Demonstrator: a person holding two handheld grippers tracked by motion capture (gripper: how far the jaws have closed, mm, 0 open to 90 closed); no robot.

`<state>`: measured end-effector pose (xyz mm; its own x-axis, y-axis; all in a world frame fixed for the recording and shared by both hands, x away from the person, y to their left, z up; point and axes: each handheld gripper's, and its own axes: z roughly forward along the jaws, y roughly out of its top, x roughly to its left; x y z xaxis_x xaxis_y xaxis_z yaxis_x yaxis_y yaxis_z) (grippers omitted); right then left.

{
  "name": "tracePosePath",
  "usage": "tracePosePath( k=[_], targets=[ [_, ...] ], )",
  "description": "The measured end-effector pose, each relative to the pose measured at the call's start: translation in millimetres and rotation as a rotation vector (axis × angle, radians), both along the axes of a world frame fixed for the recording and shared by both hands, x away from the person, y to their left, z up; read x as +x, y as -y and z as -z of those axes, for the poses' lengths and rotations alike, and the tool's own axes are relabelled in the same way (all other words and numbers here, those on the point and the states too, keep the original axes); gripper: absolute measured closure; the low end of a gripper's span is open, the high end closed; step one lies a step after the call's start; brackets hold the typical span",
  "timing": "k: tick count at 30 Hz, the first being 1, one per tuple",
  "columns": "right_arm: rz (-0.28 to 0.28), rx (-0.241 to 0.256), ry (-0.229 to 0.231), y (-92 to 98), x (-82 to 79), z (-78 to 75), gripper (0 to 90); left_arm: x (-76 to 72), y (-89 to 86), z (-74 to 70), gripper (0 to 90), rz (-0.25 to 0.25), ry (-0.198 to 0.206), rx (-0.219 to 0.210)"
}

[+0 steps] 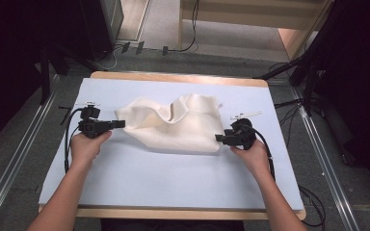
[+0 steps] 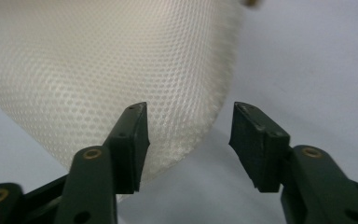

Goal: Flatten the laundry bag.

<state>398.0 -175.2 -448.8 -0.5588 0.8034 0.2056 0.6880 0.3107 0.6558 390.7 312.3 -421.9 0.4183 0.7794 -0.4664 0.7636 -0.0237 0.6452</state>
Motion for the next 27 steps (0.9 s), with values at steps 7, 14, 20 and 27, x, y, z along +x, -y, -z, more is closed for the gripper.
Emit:
tracePosePath(
  k=[7, 14, 20, 27],
  targets=[
    [0.027, 0.049, 0.065, 3.5, 13.6, -9.7, 43.7, -5.1, -3.2, 1.0, 80.1, 0.005, -0.007, 0.032],
    [0.079, 0.057, 0.066, 12.9, 43.8, -6.0, 40.8, -10.7, -5.9, 1.5, 77.1, 0.005, -0.008, 0.028],
    [0.130, 0.128, 0.051, 15.7, 70.8, -2.3, 47.2, -14.0, -7.4, 2.3, 74.3, 0.006, -0.017, 0.028],
    [0.076, 0.125, 0.076, 5.9, 68.2, -9.4, 82.9, -23.8, -16.9, -10.3, 54.9, 0.009, -0.017, 0.042]
  ],
)
